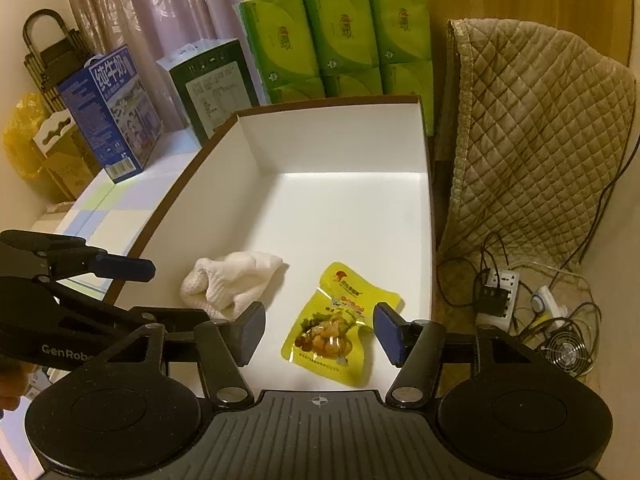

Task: Organize objects
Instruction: 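Carry glove and pouch into the brown box and open both tools, then withdraw both tools from the box back toward the remaining items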

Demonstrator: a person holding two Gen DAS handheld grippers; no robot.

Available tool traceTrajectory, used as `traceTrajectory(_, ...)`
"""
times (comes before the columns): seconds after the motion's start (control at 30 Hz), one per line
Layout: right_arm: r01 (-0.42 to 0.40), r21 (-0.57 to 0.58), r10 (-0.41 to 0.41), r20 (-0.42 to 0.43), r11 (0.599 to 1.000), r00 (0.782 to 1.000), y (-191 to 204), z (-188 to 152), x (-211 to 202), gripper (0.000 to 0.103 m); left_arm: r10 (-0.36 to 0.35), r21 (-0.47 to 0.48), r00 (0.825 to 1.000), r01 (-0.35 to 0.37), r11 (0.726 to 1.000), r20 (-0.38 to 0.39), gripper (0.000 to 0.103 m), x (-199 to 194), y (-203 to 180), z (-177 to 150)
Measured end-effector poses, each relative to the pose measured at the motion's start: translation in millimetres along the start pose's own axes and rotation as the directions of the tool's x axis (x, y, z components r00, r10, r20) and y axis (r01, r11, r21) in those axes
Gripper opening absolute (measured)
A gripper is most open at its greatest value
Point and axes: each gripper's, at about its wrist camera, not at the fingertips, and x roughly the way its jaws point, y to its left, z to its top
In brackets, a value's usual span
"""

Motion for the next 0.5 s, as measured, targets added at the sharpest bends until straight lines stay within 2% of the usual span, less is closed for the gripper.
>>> traceTrajectory(0.5, -0.011, 0.038, 0.01, 0.046, 0.999, 0.999, 9.7, -10.1, -29.7, 0.059, 0.027, -0.022, 0.999, -0.026, 0.999, 0.041, 0.078, -34.4, -1.8, -17.7)
